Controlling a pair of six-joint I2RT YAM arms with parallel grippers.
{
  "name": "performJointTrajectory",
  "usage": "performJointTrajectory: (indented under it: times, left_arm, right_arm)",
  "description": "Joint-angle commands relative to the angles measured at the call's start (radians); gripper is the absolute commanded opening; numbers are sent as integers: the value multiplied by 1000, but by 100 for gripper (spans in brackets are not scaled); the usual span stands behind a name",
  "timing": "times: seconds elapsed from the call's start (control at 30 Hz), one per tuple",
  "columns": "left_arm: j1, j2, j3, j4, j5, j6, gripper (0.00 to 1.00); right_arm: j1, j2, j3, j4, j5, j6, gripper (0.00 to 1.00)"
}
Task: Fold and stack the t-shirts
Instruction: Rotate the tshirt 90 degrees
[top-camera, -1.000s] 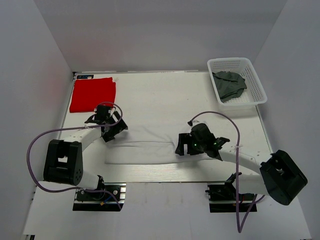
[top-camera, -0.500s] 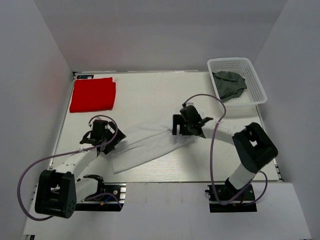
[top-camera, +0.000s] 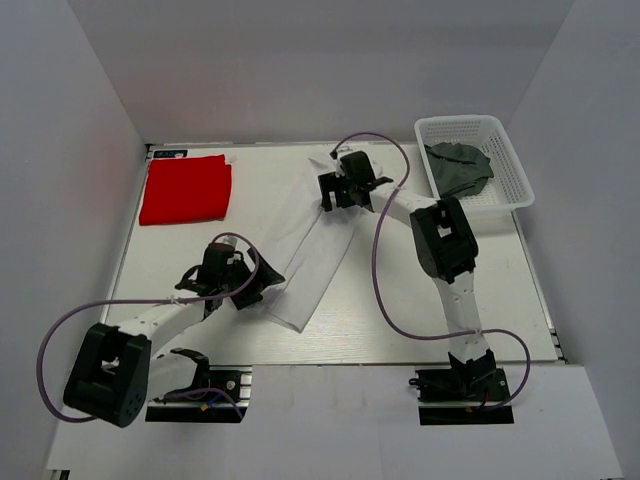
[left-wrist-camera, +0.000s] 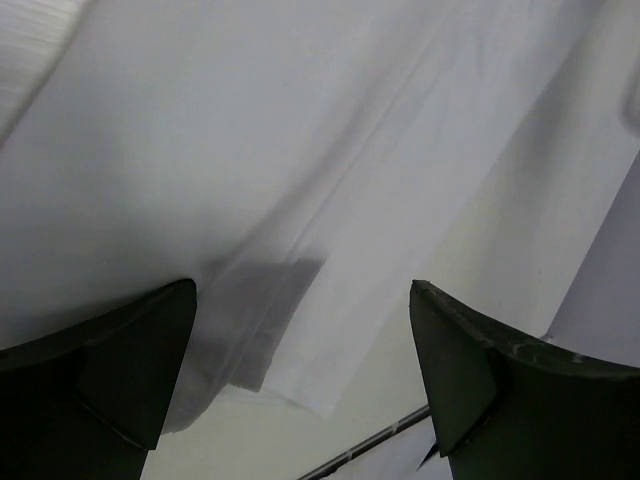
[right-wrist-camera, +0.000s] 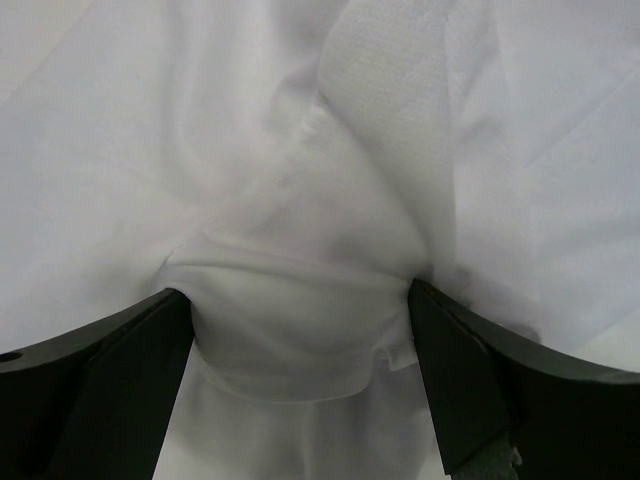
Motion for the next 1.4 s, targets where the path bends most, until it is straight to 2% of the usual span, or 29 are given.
performJointTrajectory:
  times: [0.0, 0.03, 0.13, 0.27, 0.43, 0.73, 0.97, 1.07, 1.17, 1.37]
  left_arm:
    - [-65, 121, -63, -168, 22, 29, 100]
    - [-77, 121, -51, -157, 22, 29, 100]
    - [-120, 144, -26, -157, 22, 38, 100]
    - [-167, 153, 18, -180, 11, 38, 100]
    - [-241, 164, 37, -180, 11, 38, 100]
    - [-379, 182, 75, -215, -3, -29, 100]
    - [-500, 192, 176, -307, 97, 32, 100]
    - [-529, 192, 245, -364, 43, 81, 100]
    - [-540, 192, 326, -404, -15, 147, 100]
    - [-550, 170, 510, -487, -315, 181, 100]
  right_arm:
    - [-1, 152, 103, -208, -210, -137, 90]
    - [-5, 168, 196, -235, -217, -136, 90]
    - [1, 201, 267, -332, -168, -213, 90]
    - [2, 101, 145, -245, -178, -309, 90]
    - [7, -6, 126, -243, -259, -348, 90]
    - [-13, 15, 126, -300, -359, -368, 90]
    - [-2, 20, 129, -275, -143, -386, 90]
    - [-1, 0, 147, -258, -56, -404, 90]
    - [5, -63, 158, -284, -110, -420, 90]
    - [16, -210, 63, -278, -215, -369, 90]
